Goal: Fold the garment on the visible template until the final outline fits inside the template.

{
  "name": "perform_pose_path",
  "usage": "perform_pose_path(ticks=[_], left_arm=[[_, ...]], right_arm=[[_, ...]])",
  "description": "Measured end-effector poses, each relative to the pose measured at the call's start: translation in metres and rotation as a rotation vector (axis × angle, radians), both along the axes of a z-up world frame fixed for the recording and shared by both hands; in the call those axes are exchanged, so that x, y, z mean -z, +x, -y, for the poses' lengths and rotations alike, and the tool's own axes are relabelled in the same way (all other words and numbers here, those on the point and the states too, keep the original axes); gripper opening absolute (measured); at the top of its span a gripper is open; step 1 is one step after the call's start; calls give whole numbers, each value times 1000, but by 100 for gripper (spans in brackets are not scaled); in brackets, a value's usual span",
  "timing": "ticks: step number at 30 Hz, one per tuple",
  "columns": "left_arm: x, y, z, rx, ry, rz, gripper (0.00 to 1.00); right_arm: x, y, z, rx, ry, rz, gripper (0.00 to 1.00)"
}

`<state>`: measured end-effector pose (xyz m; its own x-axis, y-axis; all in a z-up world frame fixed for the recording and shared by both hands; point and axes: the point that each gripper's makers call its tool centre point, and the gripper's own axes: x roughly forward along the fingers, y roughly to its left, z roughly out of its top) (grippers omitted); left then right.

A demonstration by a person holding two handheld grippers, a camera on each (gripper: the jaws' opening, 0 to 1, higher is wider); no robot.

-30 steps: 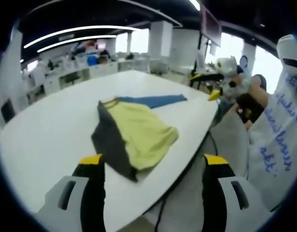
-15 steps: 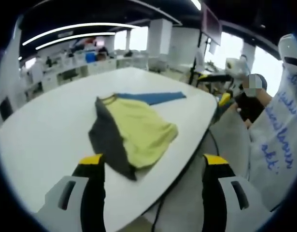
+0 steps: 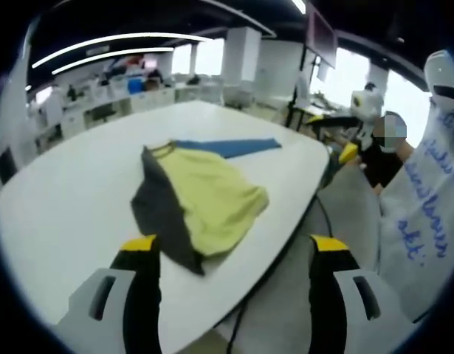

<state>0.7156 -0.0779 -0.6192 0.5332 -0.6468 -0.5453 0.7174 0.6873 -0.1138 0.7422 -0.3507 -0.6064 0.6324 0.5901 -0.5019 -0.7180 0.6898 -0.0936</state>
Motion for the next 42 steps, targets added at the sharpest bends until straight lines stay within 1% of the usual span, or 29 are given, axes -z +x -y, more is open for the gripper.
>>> perform_pose_path(ticks=[9,12,16,18,22,24,28,29,30,32,34,36,38,42], left_arm=[[1,2,0,-7,7,-2,78],[7,1,4,16,18,-15,77],[17,2,5,26,42,-31,76],[25,7,3,7,61,-37,72],[26,16,4,-17,40,-15,68],[30,19,2,-22,46,-22,65],[47,23,-3,-32,79,-50,60],[49,24,-4,-34,84,-44,57],[51,24,-3,-15,93,-24,53],[55,24,0,-13,72,-45,51],[58,26,0,-17,67,-41,47],[61,27,0,-17,77,-42,43],[69,29,-3,-19,105,-60,40],[76,29,-2,-17,103,-83,38]], right_arm=[[-1,3,-2,-16,-4,2,100],[-2,3,-4,-26,3,0,100],[-1,4,-6,-35,-4,-1,100],[-2,5,-7,-37,5,-1,100],[1,6,-5,-35,-4,-9,100],[2,6,-5,-35,-2,-12,100],[1,6,-7,-36,8,-12,100],[1,6,-7,-36,3,-11,100],[1,6,-7,-37,0,-10,100],[2,6,-6,-35,0,-12,100],[0,7,-7,-32,8,-8,100],[0,6,-7,-31,10,-9,100],[0,6,-8,-33,7,-10,100],[0,7,-7,-29,0,-6,100]])
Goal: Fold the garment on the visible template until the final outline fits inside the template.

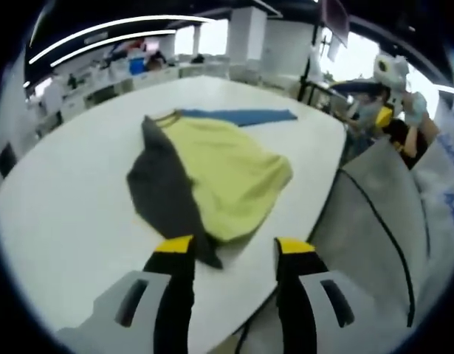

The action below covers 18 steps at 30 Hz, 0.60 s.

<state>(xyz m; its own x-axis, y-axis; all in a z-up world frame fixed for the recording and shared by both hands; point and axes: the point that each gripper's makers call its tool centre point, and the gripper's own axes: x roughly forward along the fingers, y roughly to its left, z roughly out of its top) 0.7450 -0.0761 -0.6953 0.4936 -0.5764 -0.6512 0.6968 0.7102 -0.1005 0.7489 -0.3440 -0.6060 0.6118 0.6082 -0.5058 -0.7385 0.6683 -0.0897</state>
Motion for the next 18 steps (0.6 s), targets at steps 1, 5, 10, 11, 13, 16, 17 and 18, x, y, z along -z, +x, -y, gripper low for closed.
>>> perform_pose_path(ticks=[1,5,10,11,13,16,17,18], left_arm=[[3,1,0,-2,1,-4,38],[17,5,-5,-21,33,-35,36],[24,8,-7,-49,-7,-56,21],[26,8,-7,-48,-1,-60,20],[33,7,-9,-46,26,-78,19],[42,8,-12,-55,35,-103,20],[43,8,-12,-57,35,-107,20],[46,8,-12,-61,37,-111,20]], right_arm=[[-1,0,0,3,4,1,100],[-1,0,-1,3,4,3,100],[-2,0,-2,1,6,4,100],[-3,0,-2,2,7,6,100],[-3,1,-2,4,7,7,100],[-3,1,-1,6,4,6,100],[-3,0,-2,5,3,6,100],[-3,0,-2,5,3,6,100]])
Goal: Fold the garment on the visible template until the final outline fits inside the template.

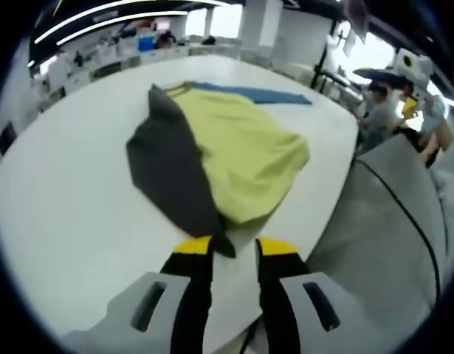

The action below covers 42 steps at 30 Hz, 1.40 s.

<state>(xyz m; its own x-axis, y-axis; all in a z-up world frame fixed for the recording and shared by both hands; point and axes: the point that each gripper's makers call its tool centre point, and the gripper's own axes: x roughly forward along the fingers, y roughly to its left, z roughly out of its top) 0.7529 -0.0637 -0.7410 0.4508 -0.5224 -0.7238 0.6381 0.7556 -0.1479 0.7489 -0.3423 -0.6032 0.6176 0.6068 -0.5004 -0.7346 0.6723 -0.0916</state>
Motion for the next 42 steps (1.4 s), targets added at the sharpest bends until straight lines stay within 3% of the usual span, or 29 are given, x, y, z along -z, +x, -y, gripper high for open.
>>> perform_pose_path(ticks=[5,20,36,42], left_arm=[[11,1,-4,-22,23,-19,14],[28,4,-7,-55,99,-46,16],[28,7,-15,-83,89,-31,2],[27,7,-17,-108,58,-50,0]], right_arm=[[1,0,1,8,0,-2,100],[0,-2,1,0,-2,-6,100],[0,-1,-1,-6,-4,-3,100],[1,-1,1,-2,-5,-5,100]])
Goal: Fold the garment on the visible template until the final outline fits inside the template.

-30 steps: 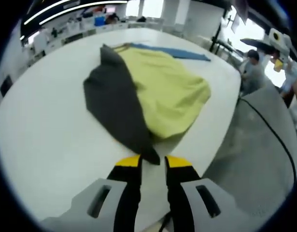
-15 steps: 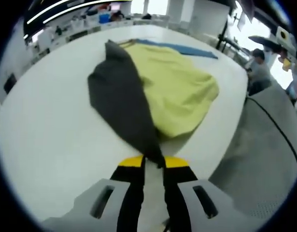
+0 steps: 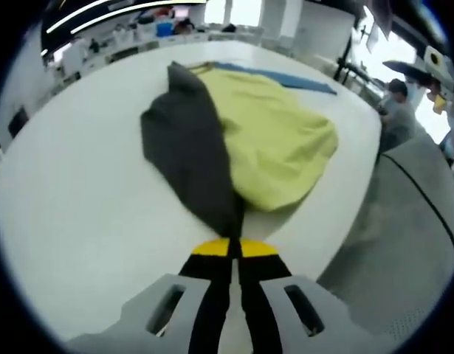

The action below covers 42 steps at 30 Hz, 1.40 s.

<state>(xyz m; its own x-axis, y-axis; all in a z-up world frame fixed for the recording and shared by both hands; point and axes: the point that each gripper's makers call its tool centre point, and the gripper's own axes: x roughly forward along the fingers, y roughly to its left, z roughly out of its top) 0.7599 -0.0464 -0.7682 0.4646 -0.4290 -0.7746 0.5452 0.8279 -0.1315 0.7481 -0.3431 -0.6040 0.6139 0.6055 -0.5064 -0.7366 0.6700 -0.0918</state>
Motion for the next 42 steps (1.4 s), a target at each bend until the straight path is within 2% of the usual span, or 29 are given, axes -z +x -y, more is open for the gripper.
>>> perform_pose_path(ticks=[3,11,18,23,27,35,42], left_arm=[[-5,2,2,-15,-34,10,0],[-13,6,-1,-47,-55,19,0],[-17,12,-10,-65,-27,39,0],[-24,18,-17,-88,-43,50,0],[-29,24,-27,-94,-8,71,0],[-46,40,-49,-127,11,104,0],[-54,48,-62,-142,19,120,0]], right_arm=[[0,0,-1,-1,0,0,100],[-1,1,-4,-8,3,2,100],[-1,1,-3,-4,1,4,100],[-3,1,-2,0,11,6,100],[-3,0,-2,1,10,5,100],[-2,-1,-1,1,4,5,100],[-5,-2,-1,-4,0,10,100]])
